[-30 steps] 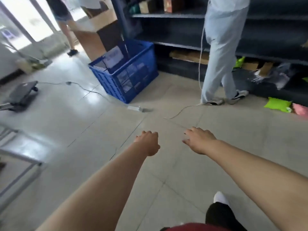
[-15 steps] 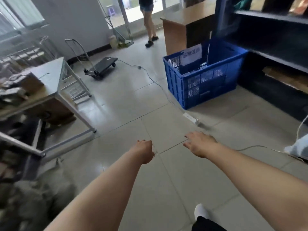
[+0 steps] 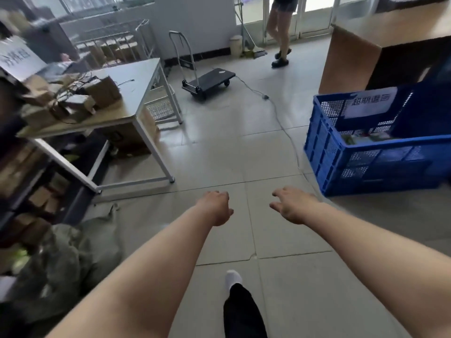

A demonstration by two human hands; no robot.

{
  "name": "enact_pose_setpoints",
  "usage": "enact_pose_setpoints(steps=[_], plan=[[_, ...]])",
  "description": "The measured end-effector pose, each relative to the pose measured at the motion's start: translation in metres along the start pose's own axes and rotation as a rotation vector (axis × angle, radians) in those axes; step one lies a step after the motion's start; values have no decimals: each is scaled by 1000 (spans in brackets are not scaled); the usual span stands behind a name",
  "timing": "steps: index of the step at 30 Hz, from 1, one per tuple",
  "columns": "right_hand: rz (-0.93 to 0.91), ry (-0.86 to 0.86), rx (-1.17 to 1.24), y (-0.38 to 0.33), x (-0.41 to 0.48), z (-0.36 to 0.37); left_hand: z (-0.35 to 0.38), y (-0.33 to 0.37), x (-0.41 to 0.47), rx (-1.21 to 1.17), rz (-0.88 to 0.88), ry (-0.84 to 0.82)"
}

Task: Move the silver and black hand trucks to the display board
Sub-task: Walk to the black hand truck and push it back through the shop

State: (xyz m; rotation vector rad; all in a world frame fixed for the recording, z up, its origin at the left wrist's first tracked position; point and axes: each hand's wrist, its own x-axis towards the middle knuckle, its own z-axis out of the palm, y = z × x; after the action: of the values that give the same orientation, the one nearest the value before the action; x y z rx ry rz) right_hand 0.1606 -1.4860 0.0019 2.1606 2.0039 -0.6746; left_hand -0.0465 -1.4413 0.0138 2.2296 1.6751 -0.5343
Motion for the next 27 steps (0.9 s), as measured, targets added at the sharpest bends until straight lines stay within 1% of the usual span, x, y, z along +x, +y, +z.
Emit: enact_pose_setpoints(steps=[4, 8, 12, 17, 23, 27], plan=[[-22, 19, -24, -33, 93, -32, -43, -47, 76, -15, 4, 15], [-23, 11, -26, -67, 177, -70, -92, -93, 145, -83, -14, -16], [-37, 18, -26, -93, 255, -107, -138, -132, 210, -124, -38, 17], [-43, 22, -57, -108, 354, -146, -181, -170, 291, -129, -59, 21], [-84, 30, -48, -116, 501, -196, -239, -205, 416, -123, -121, 20], [-108, -19, -67, -123, 597, -240, -288, -221, 502, -149, -145, -9]])
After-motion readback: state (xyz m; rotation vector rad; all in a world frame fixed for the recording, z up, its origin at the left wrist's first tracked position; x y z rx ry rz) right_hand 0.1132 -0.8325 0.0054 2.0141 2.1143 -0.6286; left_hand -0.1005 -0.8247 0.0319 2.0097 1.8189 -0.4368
